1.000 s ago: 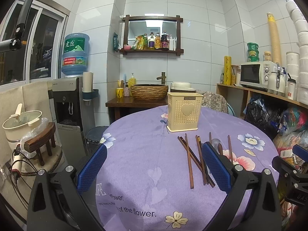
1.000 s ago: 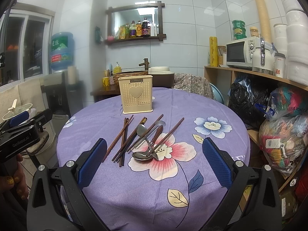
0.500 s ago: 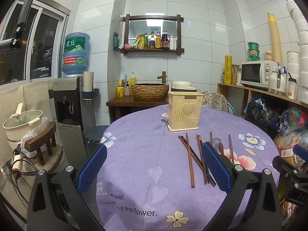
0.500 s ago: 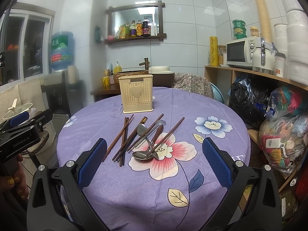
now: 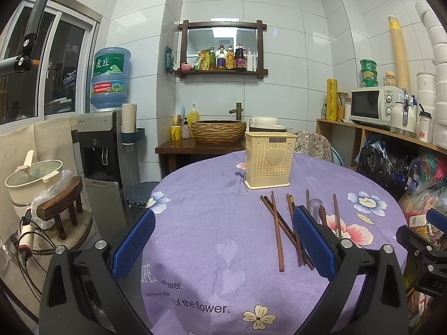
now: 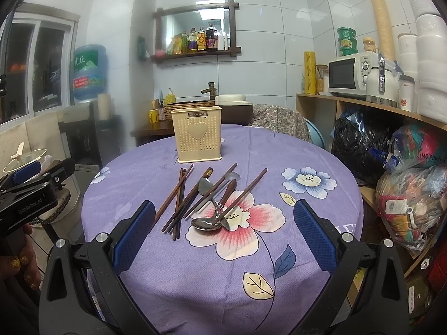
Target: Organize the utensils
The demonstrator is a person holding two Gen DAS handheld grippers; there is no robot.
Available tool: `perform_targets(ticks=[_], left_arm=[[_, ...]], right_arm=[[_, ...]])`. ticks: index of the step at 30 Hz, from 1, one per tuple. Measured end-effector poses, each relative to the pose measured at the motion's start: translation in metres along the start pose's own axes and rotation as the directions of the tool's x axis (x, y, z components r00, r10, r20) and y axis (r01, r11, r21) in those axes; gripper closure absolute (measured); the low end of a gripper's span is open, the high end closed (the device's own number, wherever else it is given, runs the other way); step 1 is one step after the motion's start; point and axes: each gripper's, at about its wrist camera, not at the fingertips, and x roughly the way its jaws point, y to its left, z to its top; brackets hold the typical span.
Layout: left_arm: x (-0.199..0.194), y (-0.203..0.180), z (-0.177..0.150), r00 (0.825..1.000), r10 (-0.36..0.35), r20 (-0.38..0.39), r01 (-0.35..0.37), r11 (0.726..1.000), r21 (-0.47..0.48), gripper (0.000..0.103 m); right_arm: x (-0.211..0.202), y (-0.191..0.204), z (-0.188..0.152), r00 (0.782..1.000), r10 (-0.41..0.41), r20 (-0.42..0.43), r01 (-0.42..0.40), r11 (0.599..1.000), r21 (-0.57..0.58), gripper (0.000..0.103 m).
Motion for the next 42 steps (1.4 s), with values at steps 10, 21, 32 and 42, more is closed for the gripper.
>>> perform_targets(ticks=[10,21,32,42], left_arm=[[0.001,0.001,-0.002,1.000,-0.002,-0.010,0.002,1.000,0.003,0.005],[0.038,0.001,-0.013,0.984,-0.010,-0.176,0.014,1.000,0.021,0.005],[0.103,0.003,-0.013,0.935,-0.119,-0.335,0.141,0.989,0.040,0.009],[0.174,-0.023,0.003,0.847,-0.207,-0.490,0.263,0.964,0.048,0.034]], right_arm=[[0.001,-0.004,0.002,1.000,0.001,-0.009,-0.001,1.000,0.001,0.005],[0.033,-0.018,0.003,0.989,-0.061,-0.136,0.061,0.998,-0.002,0.005],[0.103,-0.066,0.002,0.937,-0.122,-0.326,0.139,0.990,0.030,0.005],[0.184,-0.082,0.028,0.905,-0.031,-0.424,0.089,0.989,0.119,0.012]])
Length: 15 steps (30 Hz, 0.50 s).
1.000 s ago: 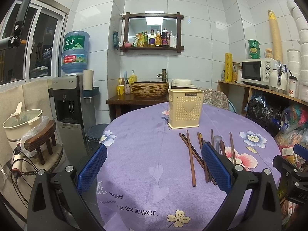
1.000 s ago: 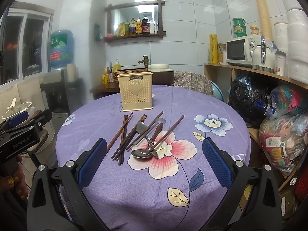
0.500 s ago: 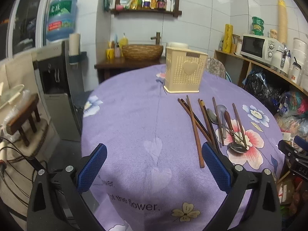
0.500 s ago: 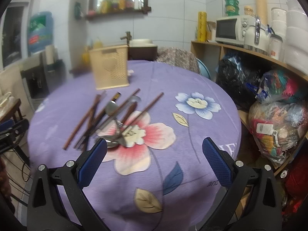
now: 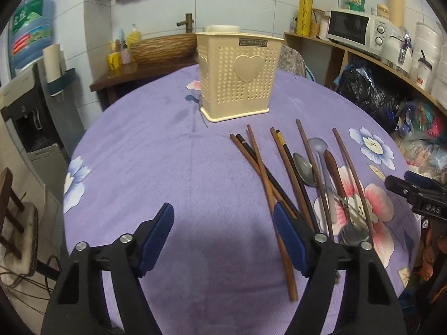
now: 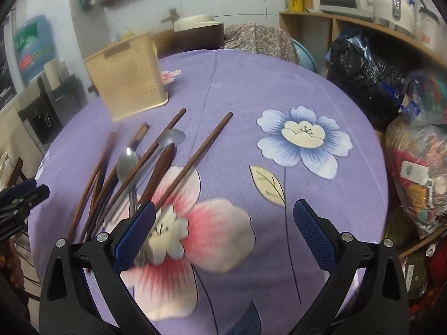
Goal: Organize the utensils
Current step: 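Grasp a wooden chopstick with the left tool while the right tool grasps another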
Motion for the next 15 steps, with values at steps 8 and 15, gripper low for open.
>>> perform_targets(ticks=[8,15], left_arm=[[0.023,-0.008,0.032,0.996,-0.080,-0.033,0.080,0.997,0.011,0.052],[0.064,-0.021,0.070,0.988,-0.118,-0.096,0.120,0.993,0.017,0.072]], right_arm=[[0.033,0.006,0.037,0.999,0.011,-0.037,-0.010,1.000,0.022,0.032],[0.033,0.011,0.036,1.000,-0.001,-0.021,0.001,1.000,0.004,0.033]])
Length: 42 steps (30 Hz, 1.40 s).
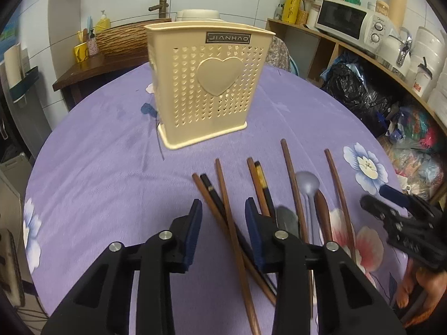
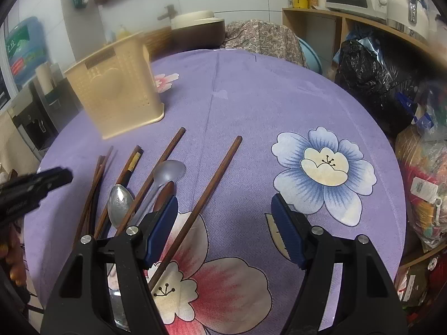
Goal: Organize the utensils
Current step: 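Grasp a wooden chopstick with the left tool while the right tool grasps another, then lift both chopsticks and carry them over the cream utensil holder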
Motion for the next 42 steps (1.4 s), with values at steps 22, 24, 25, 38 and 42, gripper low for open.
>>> perform_targets(ticks=[22,24,25,38,42], left_arm=[[0.073,-0.008,0.033,0.987,0.014,-0.160,0.000,0.996,0.085,0.094],[0.072,-0.008,0.032,0.987,0.020,-0.158,-0.006,0.996,0.086,0.096],[0.071,-0.009,0.031,0.987,0.016,-0.158,-0.003,0.996,0.084,0.096],[0.024,-0.012,0.042,1.000,0.002,-0.030,0.001,0.996,0.084,0.097],[0.010,-0.012,0.044,1.000,0.019,0.014,-0.021,0.995,0.094,0.097]], right_arm=[[0.003,-0.003,-0.002,1.000,0.015,-0.019,-0.015,1.000,-0.004,0.033],[0.008,-0.006,0.001,0.999,0.020,-0.030,-0.020,1.000,0.008,0.033],[0.011,-0.007,0.003,0.999,0.023,-0.039,-0.022,1.000,0.019,0.033],[0.066,-0.012,0.044,0.987,0.037,-0.159,-0.024,0.996,0.088,0.063],[0.083,-0.004,0.054,0.982,-0.005,-0.188,0.021,0.997,0.079,0.072]])
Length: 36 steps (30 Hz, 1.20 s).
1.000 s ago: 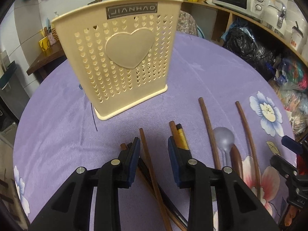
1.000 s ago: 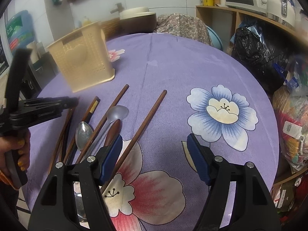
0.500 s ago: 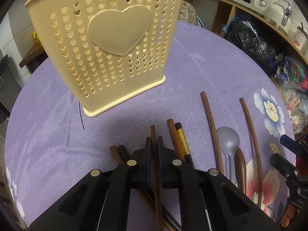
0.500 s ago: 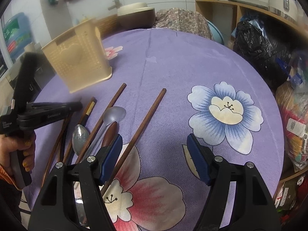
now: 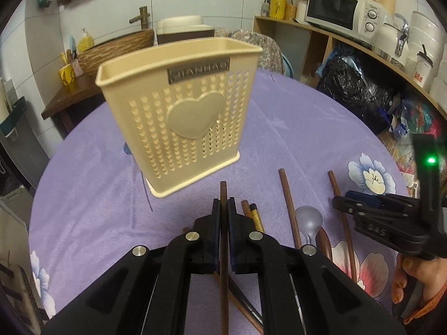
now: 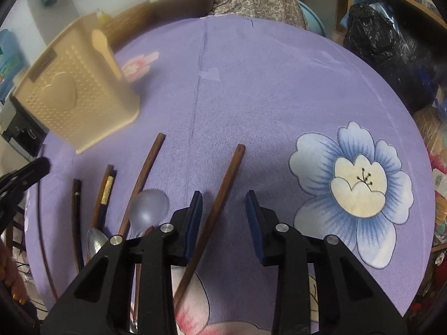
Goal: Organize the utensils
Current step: 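Lift both chopsticks and carry them over the cream utensil holder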
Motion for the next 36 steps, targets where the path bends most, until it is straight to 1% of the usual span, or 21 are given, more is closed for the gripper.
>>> perform_targets(ticks=[3,6,7,10,11,12,14,15,17,21,24,27,30,32,36], left_arm=[[-0.010,0.003,-0.001,1.000,0.004,0.022,-0.004,1.000,-0.001,0.097],[-0.015,0.004,0.001,0.999,0.006,0.039,-0.006,1.000,-0.002,0.097],[-0.018,0.005,0.001,0.999,0.009,0.046,-0.009,1.000,-0.003,0.097],[-0.026,0.009,0.001,0.998,0.013,0.065,-0.013,1.000,-0.011,0.097],[-0.030,0.011,0.000,0.997,0.013,0.072,-0.011,1.000,-0.015,0.097],[-0.034,0.013,0.000,0.997,0.013,0.081,-0.011,1.000,-0.019,0.097],[-0.043,0.018,-0.001,0.995,0.015,0.101,-0.012,0.999,-0.032,0.097],[-0.049,0.020,-0.002,0.994,0.015,0.112,-0.010,0.999,-0.040,0.097],[-0.062,0.025,-0.003,0.990,0.013,0.139,-0.005,0.999,-0.054,0.097],[-0.095,0.036,-0.005,0.978,0.010,0.207,0.006,0.997,-0.074,0.097],[-0.120,0.043,-0.007,0.966,0.017,0.256,0.004,0.997,-0.082,0.097],[-0.143,0.049,-0.008,0.954,0.029,0.299,-0.003,0.996,-0.087,0.097],[-0.157,0.049,-0.009,0.945,0.047,0.325,-0.022,0.997,-0.080,0.097],[-0.159,0.048,-0.009,0.942,0.060,0.330,-0.038,0.997,-0.073,0.097],[-0.160,0.050,-0.009,0.941,0.075,0.330,-0.051,0.995,-0.081,0.097]], right_arm=[[0.006,0.007,0.006,0.999,-0.046,-0.001,0.046,0.999,-0.009,0.077],[0.011,0.013,0.011,0.996,-0.091,0.001,0.091,0.996,-0.025,0.086],[0.011,0.013,0.012,0.996,-0.093,0.002,0.093,0.995,-0.025,0.089],[0.013,0.013,0.015,0.996,-0.088,0.000,0.088,0.996,-0.023,0.090],[0.013,0.011,0.016,0.998,-0.064,-0.005,0.064,0.998,-0.015,0.091],[0.012,0.006,0.016,1.000,-0.012,-0.013,0.012,1.000,0.012,0.092],[0.006,-0.001,0.018,0.998,0.059,-0.002,-0.059,0.997,0.054,0.095],[0.000,-0.002,0.018,0.997,0.078,0.009,-0.079,0.995,0.059,0.095],[-0.018,0.000,0.018,0.992,0.119,0.049,-0.120,0.992,0.030,0.095],[-0.065,0.001,0.017,0.973,0.197,0.123,-0.196,0.980,-0.025,0.095],[-0.107,-0.007,0.020,0.948,0.255,0.189,-0.248,0.967,-0.060,0.095],[-0.137,-0.013,0.021,0.932,0.280,0.229,-0.266,0.960,-0.092,0.095],[-0.156,-0.014,0.020,0.922,0.302,0.244,-0.278,0.952,-0.128,0.095],[-0.163,-0.014,0.018,0.920,0.300,0.252,-0.269,0.952,-0.148,0.095],[-0.169,-0.015,0.016,0.916,0.315,0.250,-0.279,0.946,-0.168,0.095]])
